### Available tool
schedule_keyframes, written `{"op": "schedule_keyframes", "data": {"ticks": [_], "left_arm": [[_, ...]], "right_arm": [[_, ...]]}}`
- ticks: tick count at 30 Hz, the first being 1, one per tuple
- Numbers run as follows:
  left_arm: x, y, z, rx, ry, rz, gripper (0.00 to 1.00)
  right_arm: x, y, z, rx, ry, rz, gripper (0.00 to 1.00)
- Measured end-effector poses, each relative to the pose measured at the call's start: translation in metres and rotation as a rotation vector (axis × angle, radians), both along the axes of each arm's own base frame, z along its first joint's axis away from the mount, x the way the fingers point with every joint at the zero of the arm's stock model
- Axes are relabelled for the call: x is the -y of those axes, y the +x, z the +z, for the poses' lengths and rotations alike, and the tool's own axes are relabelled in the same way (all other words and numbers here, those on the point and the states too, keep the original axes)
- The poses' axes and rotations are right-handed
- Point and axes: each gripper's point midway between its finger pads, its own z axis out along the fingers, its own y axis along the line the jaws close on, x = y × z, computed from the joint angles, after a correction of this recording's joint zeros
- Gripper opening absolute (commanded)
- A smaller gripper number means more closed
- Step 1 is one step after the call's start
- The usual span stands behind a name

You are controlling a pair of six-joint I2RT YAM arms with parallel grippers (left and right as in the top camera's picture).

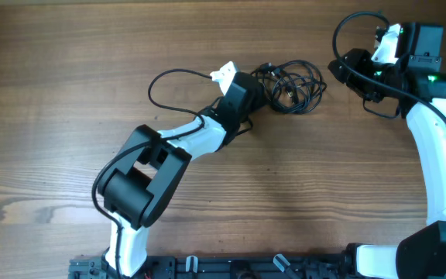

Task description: Untangle cables

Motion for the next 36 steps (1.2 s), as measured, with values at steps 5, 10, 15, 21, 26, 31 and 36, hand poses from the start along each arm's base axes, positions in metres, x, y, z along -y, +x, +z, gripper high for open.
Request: {"op": "schedule_keyframes", "data": {"ticks": [5,10,15,21,26,31,36], "left_arm": [[-0.007,0.006,-0.008,0.004,-0.004,0.071,0.08],[-0.010,0.008,-0.007,0.009,-0.008,0.094,0.04],[-0.015,-0.003,0.002,-0.017,0.053,0.049,0.04],[-0.027,-0.035,0.083,-0.013,0.061,-0.021,0.04],[-0.037,-0.056,0.169,0.092,-0.029,-0.050,0.04],[-0.046,-0.058,0.193,0.108,-0.105,-0.011,0.04],[-0.063,-0.048,0.191,0.044,-0.216,0.112,0.04]], "right_arm": [[0.000,0.000,0.000,0.000,0.000,0.000,0.51],[-0.001,0.000,0.000,0.000,-0.001,0.002,0.51],[-0.011,0.000,0.001,0.008,-0.005,0.034,0.50],[-0.044,-0.005,0.004,0.043,-0.011,0.170,0.50],[-0.071,-0.011,0.008,0.067,0.016,0.277,0.49],[-0.090,-0.019,0.014,0.088,0.061,0.366,0.45],[-0.104,-0.025,0.017,0.101,0.090,0.424,0.45]]}}
